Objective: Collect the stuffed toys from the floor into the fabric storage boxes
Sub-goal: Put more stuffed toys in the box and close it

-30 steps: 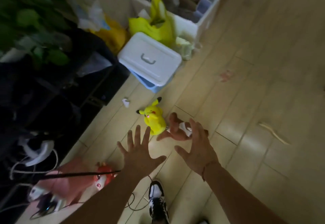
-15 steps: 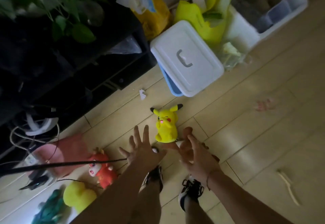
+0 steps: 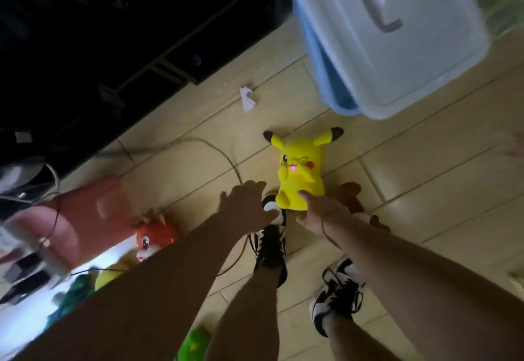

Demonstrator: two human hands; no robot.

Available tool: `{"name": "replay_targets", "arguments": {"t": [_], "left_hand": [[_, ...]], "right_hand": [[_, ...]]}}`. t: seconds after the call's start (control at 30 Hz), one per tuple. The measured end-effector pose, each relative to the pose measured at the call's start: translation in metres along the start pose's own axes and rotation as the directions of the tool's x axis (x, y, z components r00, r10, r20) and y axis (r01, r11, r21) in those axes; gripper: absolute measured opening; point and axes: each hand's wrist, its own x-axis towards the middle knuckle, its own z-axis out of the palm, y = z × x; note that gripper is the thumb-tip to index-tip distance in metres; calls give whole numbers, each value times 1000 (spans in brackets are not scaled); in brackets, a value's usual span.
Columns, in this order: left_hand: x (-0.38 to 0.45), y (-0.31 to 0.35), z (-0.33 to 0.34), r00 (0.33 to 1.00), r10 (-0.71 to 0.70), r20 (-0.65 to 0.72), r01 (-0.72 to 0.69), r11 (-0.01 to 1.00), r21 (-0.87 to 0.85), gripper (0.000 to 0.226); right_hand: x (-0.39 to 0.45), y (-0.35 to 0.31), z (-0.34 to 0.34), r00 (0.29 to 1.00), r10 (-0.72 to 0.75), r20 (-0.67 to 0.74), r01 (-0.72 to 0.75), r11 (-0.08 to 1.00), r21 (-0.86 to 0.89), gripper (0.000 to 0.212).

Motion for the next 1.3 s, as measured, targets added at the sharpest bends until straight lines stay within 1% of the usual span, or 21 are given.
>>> {"name": "replay_targets", "arguments": {"t": [0.1,0.23,0.3,0.37,0.43,0.47,0.5,0.53,0.6,0.67,0.73,0.83,0.87,0.9,0.93,0.97,1.0,1.07,1.13,1.23,1.3], "left_hand": [[27,-17,14,998,23,53,-18,995,-95,69],[30,-28,22,991,-65,121,96,957,-274,61],[20,-23,18,970,-148,191,219,873,-436,58],[1,-13,5,952,-187,244,304,697,-650,49],[-26,4,-13,931,-146,335,365,419,-832,42],[-41,14,-23,929,-78,363,370,281,-886,46],[-53,24,-29,932,-3,362,355,203,-913,53],[-66,38,-38,936,73,343,327,173,-929,62],[-85,70,-52,950,169,264,235,174,-956,57],[-100,105,-57,973,207,99,52,220,-974,47],[-116,139,-54,973,222,-63,-124,269,-955,59],[-141,190,-47,955,218,-203,-270,343,-900,64],[-149,206,-43,939,244,-244,-326,401,-856,68],[-155,221,-37,925,274,-263,-364,445,-818,74],[-162,235,-31,913,308,-267,-391,474,-789,79],[-169,250,-25,905,339,-257,-401,477,-782,82],[-177,263,-18,897,381,-222,-401,493,-772,84],[-194,288,-2,858,500,-115,-413,539,-734,84],[-218,311,15,777,629,21,-474,608,-637,83],[-261,330,48,682,706,189,-566,674,-475,75],[-295,330,73,641,740,205,-689,672,-270,66]], "right_hand": [[34,8,11,997,48,65,-58,984,168,71],[41,19,12,988,70,-136,-33,966,255,34],[23,21,5,969,75,-236,11,939,343,19],[-11,20,-6,940,81,-331,84,887,455,12],[-52,22,-14,906,93,-413,149,843,517,19],[-75,25,-17,890,93,-447,186,819,542,25],[-98,29,-17,867,82,-491,236,800,551,28],[-120,33,-16,833,57,-550,299,790,535,29],[-161,44,-12,759,-12,-650,412,783,466,23],[-194,58,-7,704,-21,-710,474,758,448,23],[-221,76,0,664,23,-747,499,731,465,24],[-259,112,16,674,58,-736,470,735,489,20],[-273,125,22,692,53,-720,429,772,469,23],[-287,139,31,702,79,-708,359,819,448,38],[-301,153,40,694,148,-704,269,854,445,55],[-316,166,50,636,267,-724,210,843,495,66],[-331,175,62,548,400,-735,201,789,580,70],[-358,183,86,387,592,-707,311,638,705,62],[-378,182,112,278,694,-664,420,534,734,51],[-407,176,159,199,854,-480,524,321,789,43],[-427,164,200,180,922,-341,550,193,812,43]]}}
